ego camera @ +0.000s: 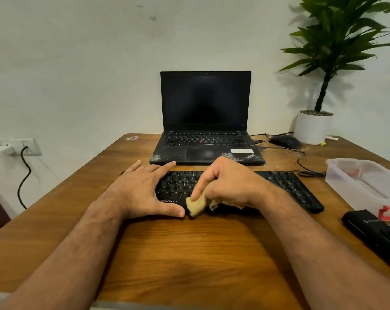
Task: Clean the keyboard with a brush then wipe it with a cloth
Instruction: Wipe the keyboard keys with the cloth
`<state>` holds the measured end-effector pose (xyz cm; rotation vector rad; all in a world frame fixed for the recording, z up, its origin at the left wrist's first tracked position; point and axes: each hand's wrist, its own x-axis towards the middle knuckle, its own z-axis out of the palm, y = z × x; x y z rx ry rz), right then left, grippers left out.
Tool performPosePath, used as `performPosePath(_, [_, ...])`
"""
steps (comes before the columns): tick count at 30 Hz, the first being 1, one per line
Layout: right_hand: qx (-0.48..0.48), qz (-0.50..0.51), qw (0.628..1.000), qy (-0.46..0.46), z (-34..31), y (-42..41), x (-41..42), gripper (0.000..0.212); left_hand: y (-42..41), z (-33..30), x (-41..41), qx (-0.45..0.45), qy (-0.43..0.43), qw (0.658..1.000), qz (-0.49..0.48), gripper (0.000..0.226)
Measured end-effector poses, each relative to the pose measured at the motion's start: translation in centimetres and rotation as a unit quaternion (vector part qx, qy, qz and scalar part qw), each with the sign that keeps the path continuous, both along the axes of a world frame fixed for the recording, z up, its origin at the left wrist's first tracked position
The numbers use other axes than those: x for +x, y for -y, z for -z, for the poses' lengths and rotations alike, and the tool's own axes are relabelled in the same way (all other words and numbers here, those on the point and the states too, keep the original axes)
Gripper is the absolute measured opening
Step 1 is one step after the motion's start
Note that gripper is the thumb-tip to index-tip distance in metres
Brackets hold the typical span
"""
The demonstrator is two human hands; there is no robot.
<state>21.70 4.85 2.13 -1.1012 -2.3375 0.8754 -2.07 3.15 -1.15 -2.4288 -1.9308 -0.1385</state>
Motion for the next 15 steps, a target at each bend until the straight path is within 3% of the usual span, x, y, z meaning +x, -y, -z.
performPosePath(6, [0.09, 0.021, 0.994, 0.064, 1.1, -1.8, 0.4, 0.024, -0.1, 0.0, -0.1, -0.004, 0.009, 1.0, 0.002, 0.135])
performPosePath(10, [0.184, 0.159, 0.964, 0.104, 2.1, -3.8, 0.0, 0.025, -0.2, -0.2, 0.0, -0.007, 0.015, 1.0, -0.004, 0.136])
performPosePath(12, [0.179, 0.17, 0.967, 0.062, 1.9, -4.0, 0.2, 0.026, -0.2, -0.3, 0.0, -0.011, 0.024, 1.0, -0.005, 0.137])
performPosePath(15, [0.094, 0.077, 0.992, -0.016, 1.1, -2.2, 0.4, 0.023, -0.5, -0.3, 0.4, -0.01, 0.028, 1.0, 0.001, 0.14])
